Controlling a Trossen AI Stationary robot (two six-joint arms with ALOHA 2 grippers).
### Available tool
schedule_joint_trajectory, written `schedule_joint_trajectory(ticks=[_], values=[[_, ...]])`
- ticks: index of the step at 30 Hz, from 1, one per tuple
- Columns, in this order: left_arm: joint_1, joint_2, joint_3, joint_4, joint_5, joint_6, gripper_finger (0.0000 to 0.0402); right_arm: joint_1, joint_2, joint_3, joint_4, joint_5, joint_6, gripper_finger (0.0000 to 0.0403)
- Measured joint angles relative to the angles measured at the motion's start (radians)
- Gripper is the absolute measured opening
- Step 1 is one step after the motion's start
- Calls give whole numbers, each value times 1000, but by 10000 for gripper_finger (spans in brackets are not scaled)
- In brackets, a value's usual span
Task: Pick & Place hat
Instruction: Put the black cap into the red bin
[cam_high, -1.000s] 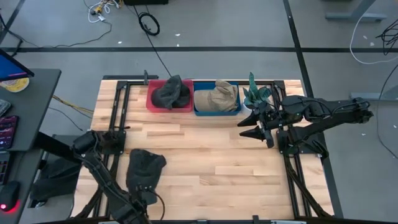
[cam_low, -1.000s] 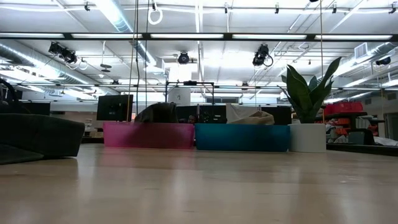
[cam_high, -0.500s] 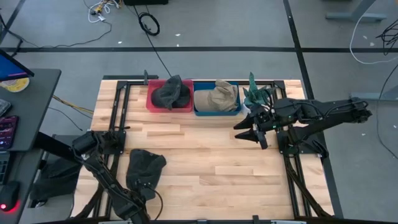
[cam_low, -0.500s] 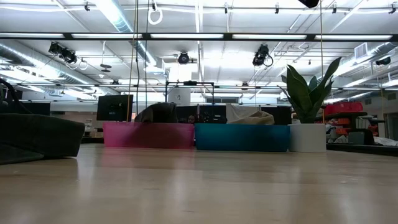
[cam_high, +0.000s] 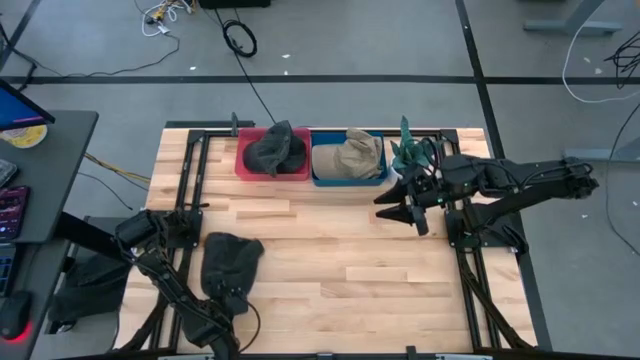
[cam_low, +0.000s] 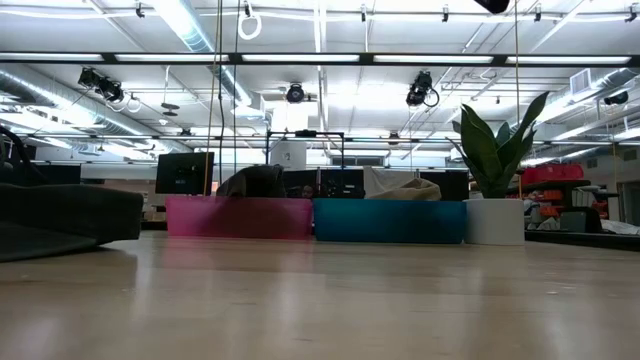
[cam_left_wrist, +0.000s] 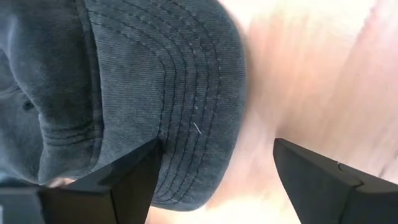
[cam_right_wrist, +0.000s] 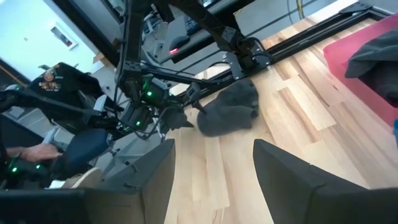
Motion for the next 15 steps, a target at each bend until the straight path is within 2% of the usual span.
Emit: schedule_joint_trajectory(ticks=[4,7,10,15], values=[[1,0,-6,-5,-10,-42,288,-16,0,0,0,0,0,219],[1,0,-6,-14,-15,-83,253,-28,0,0,0,-2,0,219],[1,0,-6,-20,-15,-123,202,-40,0,0,0,-8,0,219],[12,0,-4,-5,21,-140,92,-55,0,0,0,-8,0,219]])
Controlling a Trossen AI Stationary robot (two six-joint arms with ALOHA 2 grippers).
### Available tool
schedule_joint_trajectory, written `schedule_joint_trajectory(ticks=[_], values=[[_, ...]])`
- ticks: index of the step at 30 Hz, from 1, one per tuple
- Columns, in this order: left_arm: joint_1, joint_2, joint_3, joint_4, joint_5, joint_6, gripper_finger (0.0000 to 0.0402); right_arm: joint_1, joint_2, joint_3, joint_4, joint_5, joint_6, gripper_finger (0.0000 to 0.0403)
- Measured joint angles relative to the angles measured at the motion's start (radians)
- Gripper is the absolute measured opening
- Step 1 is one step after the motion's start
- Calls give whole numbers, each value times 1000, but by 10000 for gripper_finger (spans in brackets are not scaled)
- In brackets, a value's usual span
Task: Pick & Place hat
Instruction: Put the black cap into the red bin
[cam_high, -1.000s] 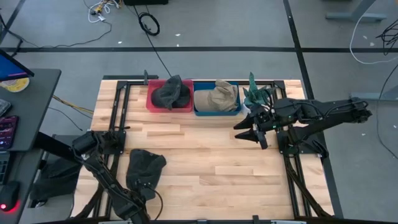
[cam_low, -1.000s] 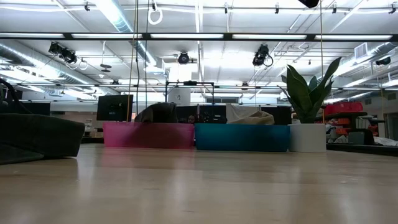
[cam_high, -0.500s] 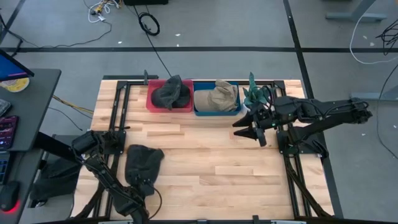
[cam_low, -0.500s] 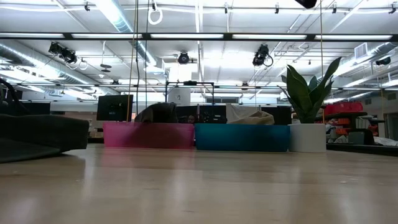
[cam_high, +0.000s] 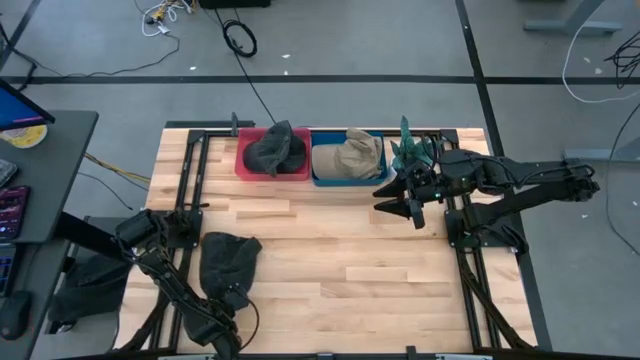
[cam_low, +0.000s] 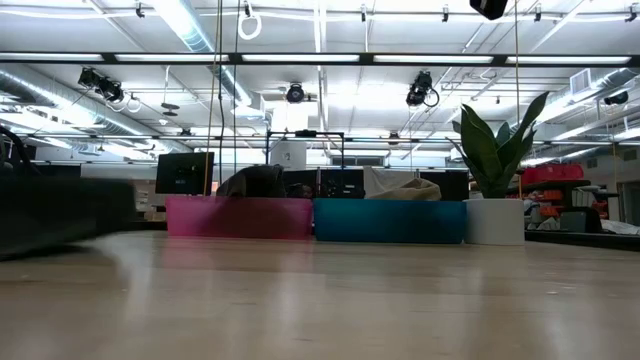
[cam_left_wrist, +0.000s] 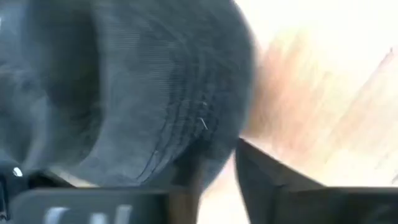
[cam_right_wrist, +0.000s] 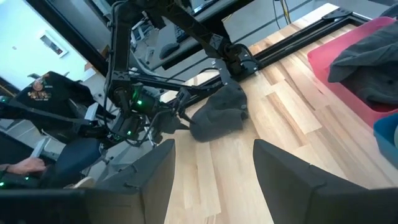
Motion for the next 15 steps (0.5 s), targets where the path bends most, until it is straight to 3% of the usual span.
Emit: schedule_joint_trajectory(ticks=[4,15], values=[[19,1,13,-3,44,62,12,-7,0,0,0,-1,-1,219],[86,4,199,-300,-19,137,2,-7,0,0,-1,-2,-41,219]])
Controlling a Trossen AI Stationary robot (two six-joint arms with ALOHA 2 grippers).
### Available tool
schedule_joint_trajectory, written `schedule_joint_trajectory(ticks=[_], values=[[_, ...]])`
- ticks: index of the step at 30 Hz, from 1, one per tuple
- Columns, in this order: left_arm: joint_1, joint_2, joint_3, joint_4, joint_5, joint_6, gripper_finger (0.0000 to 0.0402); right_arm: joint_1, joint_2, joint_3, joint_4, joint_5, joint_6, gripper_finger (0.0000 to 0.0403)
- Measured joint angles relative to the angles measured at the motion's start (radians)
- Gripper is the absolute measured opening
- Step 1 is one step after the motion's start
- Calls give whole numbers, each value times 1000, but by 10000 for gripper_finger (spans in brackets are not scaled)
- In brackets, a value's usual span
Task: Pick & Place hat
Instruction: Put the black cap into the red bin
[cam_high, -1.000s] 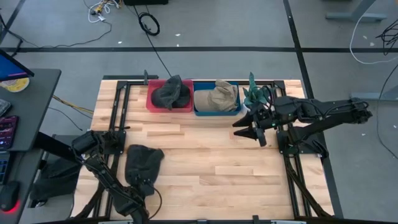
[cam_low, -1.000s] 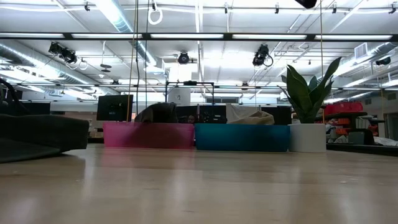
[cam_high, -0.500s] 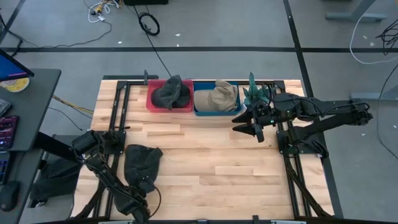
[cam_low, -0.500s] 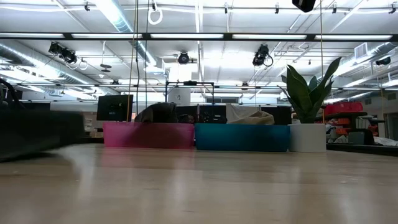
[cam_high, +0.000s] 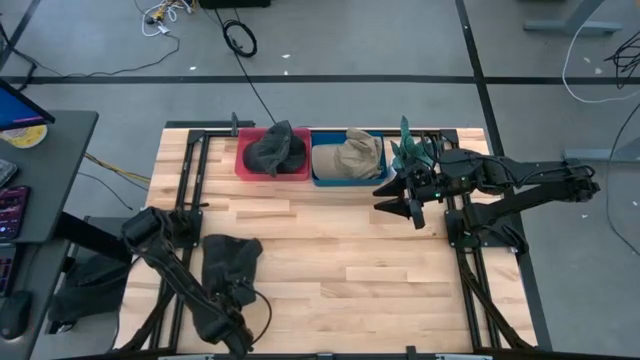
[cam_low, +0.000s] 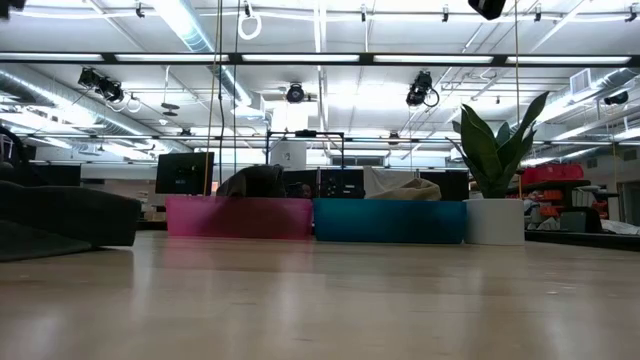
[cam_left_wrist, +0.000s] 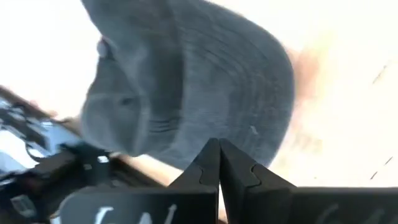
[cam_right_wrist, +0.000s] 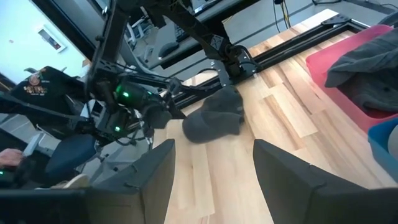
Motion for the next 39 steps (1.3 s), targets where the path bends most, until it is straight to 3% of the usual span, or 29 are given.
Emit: schedule_joint_trajectory(ticks=[5,10,17,26,30,39], values=[[15,-2,87,-91,-58,-21,3,0,0,0,0,0,-12,219],[15,-2,124,-47,3,-51,37,0,0,0,0,-22,-21,219],[-22,-2,144,139,24,-94,129,0,0,0,0,-26,-43,219],[-63,0,117,144,8,-137,264,0,0,0,0,-43,-48,219],[-82,0,55,212,8,-141,275,0,0,0,0,-43,-44,219],[-75,0,-39,159,5,-156,243,0,0,0,22,-42,-2,219]])
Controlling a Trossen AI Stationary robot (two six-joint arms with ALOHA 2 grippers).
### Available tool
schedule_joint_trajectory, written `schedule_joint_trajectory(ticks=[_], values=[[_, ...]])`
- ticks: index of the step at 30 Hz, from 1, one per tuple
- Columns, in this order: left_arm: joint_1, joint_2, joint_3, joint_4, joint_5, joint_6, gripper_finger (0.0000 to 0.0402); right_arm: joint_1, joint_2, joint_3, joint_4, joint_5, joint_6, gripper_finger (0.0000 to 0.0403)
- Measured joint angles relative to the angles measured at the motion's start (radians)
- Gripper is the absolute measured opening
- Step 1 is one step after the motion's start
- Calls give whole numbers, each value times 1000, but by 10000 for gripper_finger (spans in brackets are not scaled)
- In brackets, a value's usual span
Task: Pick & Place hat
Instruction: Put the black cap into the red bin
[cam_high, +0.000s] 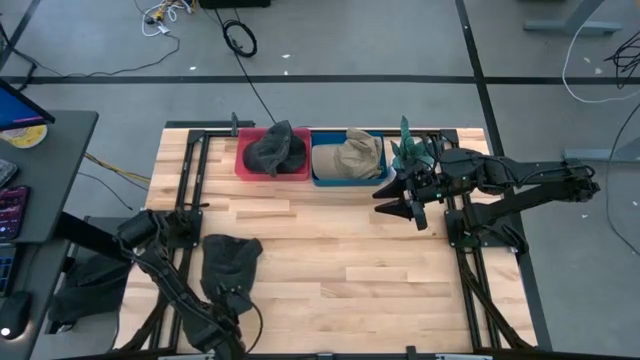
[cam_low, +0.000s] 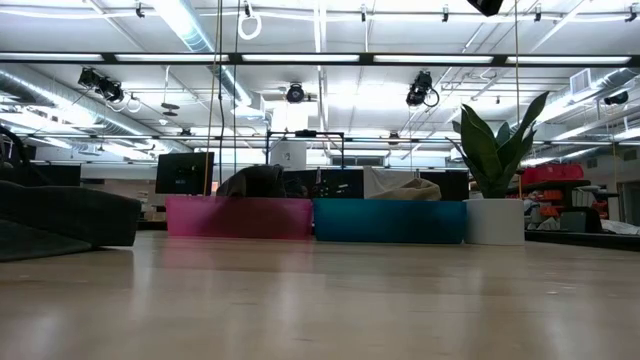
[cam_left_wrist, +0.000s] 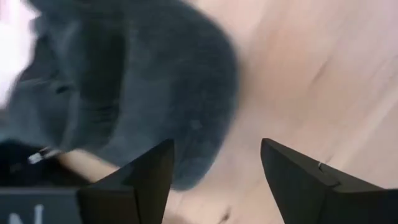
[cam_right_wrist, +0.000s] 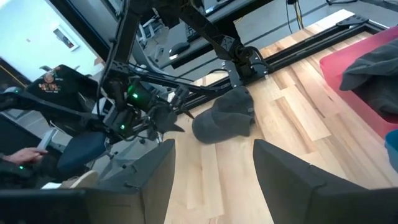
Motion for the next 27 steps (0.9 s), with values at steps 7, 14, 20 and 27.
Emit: schedule_joint_trajectory(ticks=[7,14,20,27], values=[[-19,0,-61,111,0,-15,252,0,0,0,4,18,20,219],[-19,0,-103,99,8,-57,253,0,0,0,22,19,40,219],[-26,-1,-145,163,2,-29,256,0,0,0,30,27,43,219],[-23,0,-145,138,16,-49,257,-2,0,0,30,27,51,219]])
